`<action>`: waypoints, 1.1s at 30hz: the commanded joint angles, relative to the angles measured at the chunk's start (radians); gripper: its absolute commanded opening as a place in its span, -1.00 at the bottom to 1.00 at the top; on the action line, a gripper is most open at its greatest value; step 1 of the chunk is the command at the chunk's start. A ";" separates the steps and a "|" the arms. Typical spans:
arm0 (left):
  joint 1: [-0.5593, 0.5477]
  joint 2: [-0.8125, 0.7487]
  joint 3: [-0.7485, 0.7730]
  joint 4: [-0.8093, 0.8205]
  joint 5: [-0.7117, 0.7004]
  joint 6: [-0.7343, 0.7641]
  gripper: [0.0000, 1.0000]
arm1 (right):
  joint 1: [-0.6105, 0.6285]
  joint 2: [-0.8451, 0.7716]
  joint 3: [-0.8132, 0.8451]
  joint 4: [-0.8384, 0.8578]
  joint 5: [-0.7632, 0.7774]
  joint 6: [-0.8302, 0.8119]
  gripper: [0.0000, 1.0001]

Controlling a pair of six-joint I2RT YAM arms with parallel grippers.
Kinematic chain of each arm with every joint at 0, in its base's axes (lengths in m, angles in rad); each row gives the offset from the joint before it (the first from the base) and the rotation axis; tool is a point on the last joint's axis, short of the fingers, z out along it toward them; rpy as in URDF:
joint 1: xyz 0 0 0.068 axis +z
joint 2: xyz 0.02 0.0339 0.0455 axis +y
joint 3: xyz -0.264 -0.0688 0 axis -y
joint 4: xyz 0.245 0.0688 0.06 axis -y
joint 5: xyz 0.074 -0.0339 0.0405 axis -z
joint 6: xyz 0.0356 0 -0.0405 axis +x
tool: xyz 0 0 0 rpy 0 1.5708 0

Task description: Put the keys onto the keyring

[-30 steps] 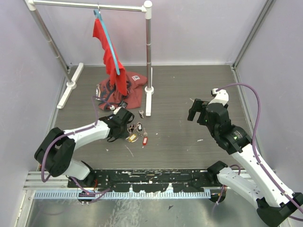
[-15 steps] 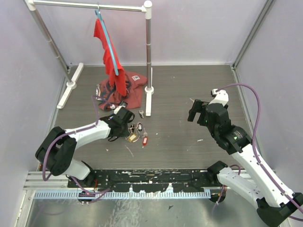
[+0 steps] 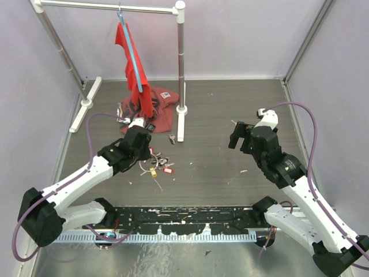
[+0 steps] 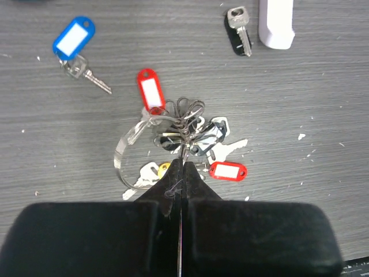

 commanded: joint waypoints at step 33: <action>0.138 0.316 0.006 -0.020 0.001 0.031 -0.18 | -0.002 -0.017 0.002 0.019 -0.039 -0.015 1.00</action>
